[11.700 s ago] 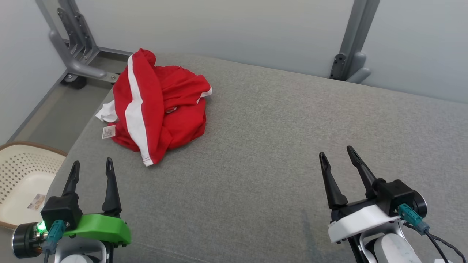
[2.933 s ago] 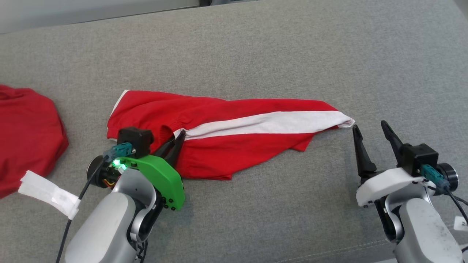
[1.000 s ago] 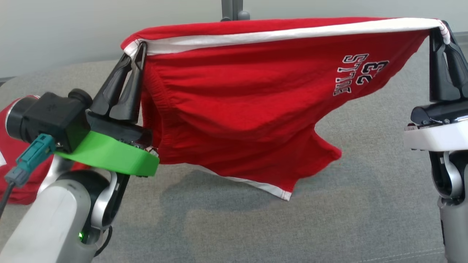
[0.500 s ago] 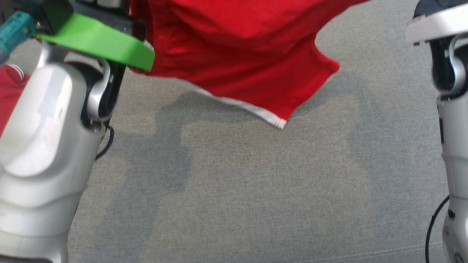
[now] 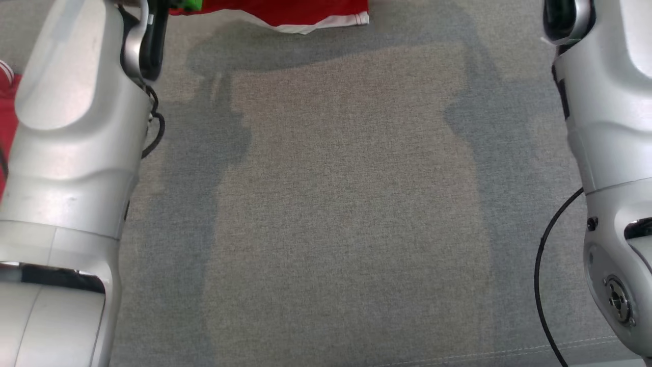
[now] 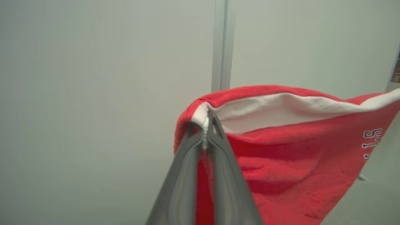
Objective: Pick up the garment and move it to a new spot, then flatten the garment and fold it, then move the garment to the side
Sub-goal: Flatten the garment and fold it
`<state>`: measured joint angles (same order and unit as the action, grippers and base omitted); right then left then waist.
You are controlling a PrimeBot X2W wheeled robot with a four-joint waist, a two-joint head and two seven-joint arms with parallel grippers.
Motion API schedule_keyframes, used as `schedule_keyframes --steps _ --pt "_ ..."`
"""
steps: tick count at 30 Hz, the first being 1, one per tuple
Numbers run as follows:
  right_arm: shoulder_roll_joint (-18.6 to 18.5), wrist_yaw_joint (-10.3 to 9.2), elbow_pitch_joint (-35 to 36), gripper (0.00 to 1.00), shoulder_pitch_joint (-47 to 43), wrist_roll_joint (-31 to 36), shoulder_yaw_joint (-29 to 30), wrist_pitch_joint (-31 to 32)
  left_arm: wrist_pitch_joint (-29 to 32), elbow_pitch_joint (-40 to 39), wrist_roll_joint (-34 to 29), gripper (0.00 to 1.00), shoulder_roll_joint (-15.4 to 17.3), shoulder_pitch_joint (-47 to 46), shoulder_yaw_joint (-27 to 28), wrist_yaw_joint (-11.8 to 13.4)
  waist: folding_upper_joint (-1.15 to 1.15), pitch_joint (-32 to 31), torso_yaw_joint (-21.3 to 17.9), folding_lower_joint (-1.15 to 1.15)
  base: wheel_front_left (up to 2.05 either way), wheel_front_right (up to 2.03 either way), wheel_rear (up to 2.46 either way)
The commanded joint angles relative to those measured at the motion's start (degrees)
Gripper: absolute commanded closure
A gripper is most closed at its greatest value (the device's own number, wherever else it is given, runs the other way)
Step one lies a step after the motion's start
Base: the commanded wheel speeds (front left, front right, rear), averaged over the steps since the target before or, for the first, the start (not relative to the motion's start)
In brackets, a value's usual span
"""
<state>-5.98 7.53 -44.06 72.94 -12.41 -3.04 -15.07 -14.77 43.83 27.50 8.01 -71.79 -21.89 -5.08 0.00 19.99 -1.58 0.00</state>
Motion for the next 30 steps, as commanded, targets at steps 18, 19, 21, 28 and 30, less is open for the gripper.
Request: schedule_keyframes --steps 18,19,21,28,30 --pt "-1.5 -0.08 8.2 1.00 -38.2 -11.7 -6.5 -0.2 -0.4 -0.7 1.6 1.00 -4.9 30.8 1.9 -2.4 0.00 -1.6 0.8 0.00 0.00 0.00 0.00" --pt "-1.9 -0.07 9.9 1.00 -41.0 -12.0 -6.8 -0.2 -0.4 -2.0 1.6 1.00 -4.9 33.3 1.6 -2.4 0.00 -2.3 0.7 0.00 0.00 0.00 0.00" --pt "-2.2 -0.07 11.5 1.00 -43.6 -12.5 -7.0 -0.2 -0.4 -3.4 1.2 1.00 -4.9 35.3 1.3 -2.4 0.00 -2.7 0.7 0.00 0.00 0.00 0.00" --pt "-1.8 -0.08 21.2 1.00 -61.4 -13.1 -5.1 -0.2 -0.1 -12.1 1.5 1.00 -2.4 50.7 -0.4 -2.1 0.00 -8.4 -0.1 0.00 0.00 0.00 0.00" --pt "-1.0 -0.08 23.5 1.00 -66.2 -12.8 -3.7 -0.2 1.0 -15.1 2.1 1.00 -1.3 54.9 -0.3 -1.3 0.00 -10.1 0.1 0.00 0.00 0.00 0.00"
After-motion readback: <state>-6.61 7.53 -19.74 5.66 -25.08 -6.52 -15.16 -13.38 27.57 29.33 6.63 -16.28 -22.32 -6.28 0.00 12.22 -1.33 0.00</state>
